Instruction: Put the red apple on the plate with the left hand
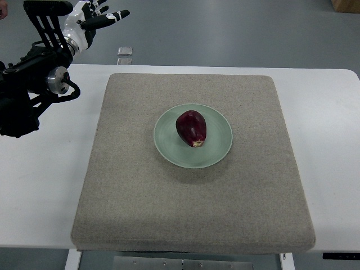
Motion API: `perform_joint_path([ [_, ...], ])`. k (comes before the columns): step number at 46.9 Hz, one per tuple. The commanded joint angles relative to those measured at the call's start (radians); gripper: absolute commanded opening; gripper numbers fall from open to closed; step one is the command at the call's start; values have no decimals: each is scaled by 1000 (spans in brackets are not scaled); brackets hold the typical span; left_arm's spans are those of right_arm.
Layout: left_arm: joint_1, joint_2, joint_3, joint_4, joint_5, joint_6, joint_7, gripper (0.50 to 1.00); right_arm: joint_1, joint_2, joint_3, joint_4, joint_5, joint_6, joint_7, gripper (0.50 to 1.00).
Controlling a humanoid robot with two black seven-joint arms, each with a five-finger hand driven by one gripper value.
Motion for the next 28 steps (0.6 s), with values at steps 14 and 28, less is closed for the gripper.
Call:
perform_joint_path([
  [14,90,-49,-215,71,-32,-86,16,992,0,0,0,0,0,0,0,962],
  [28,93,-77,-221,137,-155,-154,135,992,0,0,0,0,0,0,0,964],
])
